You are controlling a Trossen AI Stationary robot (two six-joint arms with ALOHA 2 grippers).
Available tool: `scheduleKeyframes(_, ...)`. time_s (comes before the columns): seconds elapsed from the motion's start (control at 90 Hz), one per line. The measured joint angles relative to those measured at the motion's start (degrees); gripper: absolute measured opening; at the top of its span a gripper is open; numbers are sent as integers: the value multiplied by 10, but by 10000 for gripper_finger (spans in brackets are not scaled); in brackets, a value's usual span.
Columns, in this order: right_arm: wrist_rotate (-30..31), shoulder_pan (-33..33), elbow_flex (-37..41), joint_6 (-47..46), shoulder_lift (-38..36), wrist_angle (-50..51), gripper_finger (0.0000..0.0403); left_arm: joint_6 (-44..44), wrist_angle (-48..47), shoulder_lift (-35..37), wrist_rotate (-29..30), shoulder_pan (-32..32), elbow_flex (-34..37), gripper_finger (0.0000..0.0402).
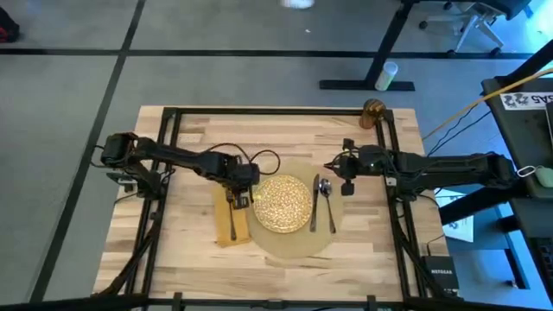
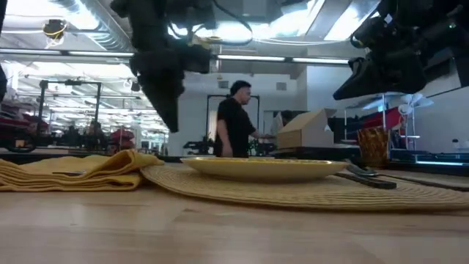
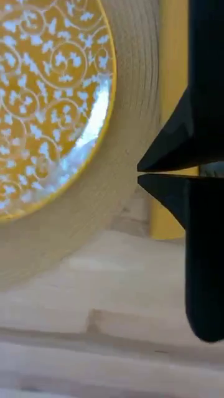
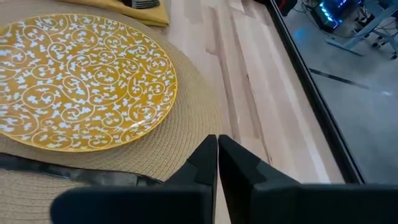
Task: Set table place
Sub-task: Adjust the yellow placemat and yellow table napkin
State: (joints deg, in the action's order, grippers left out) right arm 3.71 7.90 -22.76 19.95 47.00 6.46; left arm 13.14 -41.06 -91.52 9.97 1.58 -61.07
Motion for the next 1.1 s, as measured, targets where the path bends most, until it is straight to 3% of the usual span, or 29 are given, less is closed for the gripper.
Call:
scheduleKeyframes(0.378, -8, 0, 0, 0, 0, 2, 0, 162, 1, 100, 10, 55, 106, 0)
scheduleKeyframes(0.622, -15, 0, 0, 0, 0, 2, 0, 222, 76, 100, -7, 83, 164, 0)
scheduleKeyframes(1.1, -18, 0, 0, -3, 0, 1, 0, 288, 81, 99, -7, 106, 224, 0)
